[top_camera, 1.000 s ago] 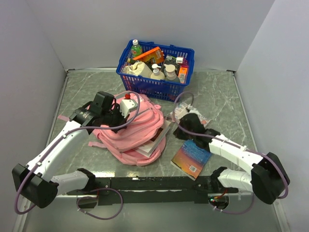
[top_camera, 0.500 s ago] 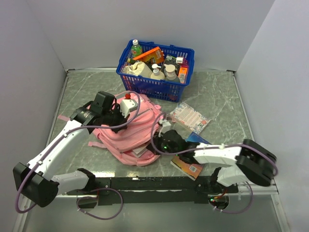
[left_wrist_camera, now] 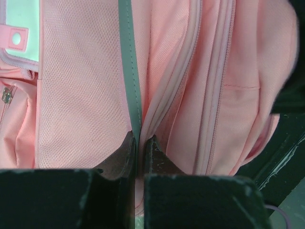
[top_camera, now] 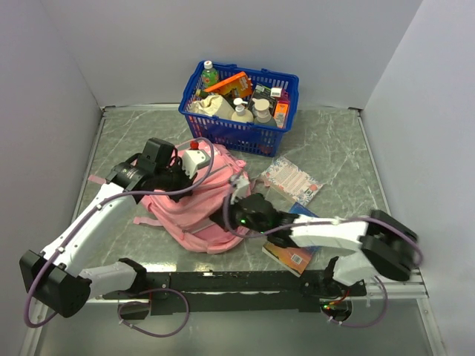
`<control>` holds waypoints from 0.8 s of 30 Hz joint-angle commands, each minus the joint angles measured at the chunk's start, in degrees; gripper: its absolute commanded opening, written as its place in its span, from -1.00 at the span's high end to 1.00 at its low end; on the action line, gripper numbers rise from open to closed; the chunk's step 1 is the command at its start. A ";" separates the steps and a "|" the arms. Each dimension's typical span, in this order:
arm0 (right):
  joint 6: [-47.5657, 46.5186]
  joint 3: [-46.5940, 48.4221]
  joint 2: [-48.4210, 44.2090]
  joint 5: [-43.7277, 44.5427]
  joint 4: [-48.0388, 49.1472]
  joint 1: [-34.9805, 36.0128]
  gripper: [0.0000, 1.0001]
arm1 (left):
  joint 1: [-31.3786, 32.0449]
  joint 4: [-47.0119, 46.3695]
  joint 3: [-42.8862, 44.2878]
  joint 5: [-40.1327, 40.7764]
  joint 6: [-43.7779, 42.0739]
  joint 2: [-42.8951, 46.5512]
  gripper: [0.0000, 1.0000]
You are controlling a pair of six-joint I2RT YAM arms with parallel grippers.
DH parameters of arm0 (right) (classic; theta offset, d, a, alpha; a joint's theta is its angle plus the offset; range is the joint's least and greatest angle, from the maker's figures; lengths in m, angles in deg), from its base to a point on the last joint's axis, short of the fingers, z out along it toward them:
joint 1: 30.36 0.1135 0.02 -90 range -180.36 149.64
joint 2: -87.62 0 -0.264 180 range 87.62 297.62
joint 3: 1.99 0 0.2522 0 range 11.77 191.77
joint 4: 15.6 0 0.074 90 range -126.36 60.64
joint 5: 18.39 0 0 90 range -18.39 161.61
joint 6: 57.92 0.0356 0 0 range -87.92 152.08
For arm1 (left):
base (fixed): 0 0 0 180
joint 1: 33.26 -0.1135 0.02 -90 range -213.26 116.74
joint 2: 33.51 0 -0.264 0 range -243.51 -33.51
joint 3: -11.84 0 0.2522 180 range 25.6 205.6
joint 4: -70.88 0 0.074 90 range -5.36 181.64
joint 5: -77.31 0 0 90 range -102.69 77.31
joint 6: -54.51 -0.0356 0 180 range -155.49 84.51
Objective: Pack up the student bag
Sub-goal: Move the book to the center of the board.
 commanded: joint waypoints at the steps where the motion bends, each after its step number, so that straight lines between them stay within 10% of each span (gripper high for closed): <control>1: -3.02 -5.24 -13.74 10.09 -2.75 -1.11 1.00 | -0.59 -9.38 1.41 3.26 -0.15 0.67 0.98; 11: 4.44 -7.81 -14.13 17.22 -15.24 -11.21 1.00 | -0.77 -8.85 1.59 3.35 0.11 1.20 0.98; 24: 4.19 -2.98 1.09 11.08 -2.67 -14.39 1.00 | -0.86 -8.24 1.68 3.53 -0.15 1.99 0.98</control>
